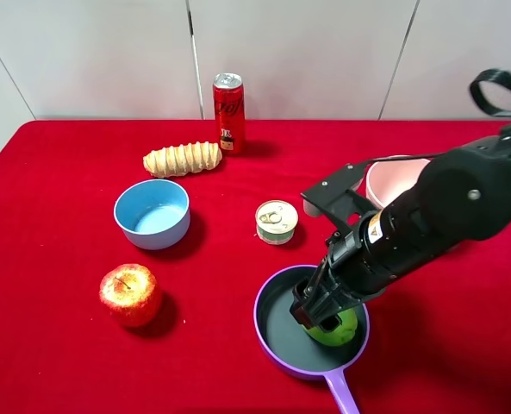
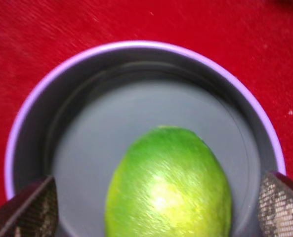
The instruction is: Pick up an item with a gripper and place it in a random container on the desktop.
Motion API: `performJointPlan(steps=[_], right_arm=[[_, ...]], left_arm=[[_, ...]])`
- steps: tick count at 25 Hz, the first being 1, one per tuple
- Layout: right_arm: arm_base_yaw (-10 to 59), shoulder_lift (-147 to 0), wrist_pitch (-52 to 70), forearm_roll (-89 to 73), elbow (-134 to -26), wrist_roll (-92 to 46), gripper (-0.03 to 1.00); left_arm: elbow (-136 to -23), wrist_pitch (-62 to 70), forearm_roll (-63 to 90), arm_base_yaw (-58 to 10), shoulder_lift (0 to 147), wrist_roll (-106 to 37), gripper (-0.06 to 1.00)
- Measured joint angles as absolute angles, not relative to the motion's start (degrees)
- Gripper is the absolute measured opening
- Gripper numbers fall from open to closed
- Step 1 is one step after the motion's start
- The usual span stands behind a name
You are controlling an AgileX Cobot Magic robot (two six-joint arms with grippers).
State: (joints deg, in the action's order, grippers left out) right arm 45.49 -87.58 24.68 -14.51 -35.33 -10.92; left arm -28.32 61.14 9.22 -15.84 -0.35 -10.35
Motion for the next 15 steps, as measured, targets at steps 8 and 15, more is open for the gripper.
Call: performJointPlan(steps=[8, 15], right_arm=[[46.6, -81.1, 30.6, -13.5, -35.3, -10.9, 0.61], [46.6, -72.4, 35.2, -9.3, -35.3, -11.1, 0.69]], left_arm=[[-28.3, 61.1, 9.2, -15.8, -0.3, -10.4, 0.98], [-28.3, 61.1, 9.2, -15.8, -0.3, -10.4, 0.98]])
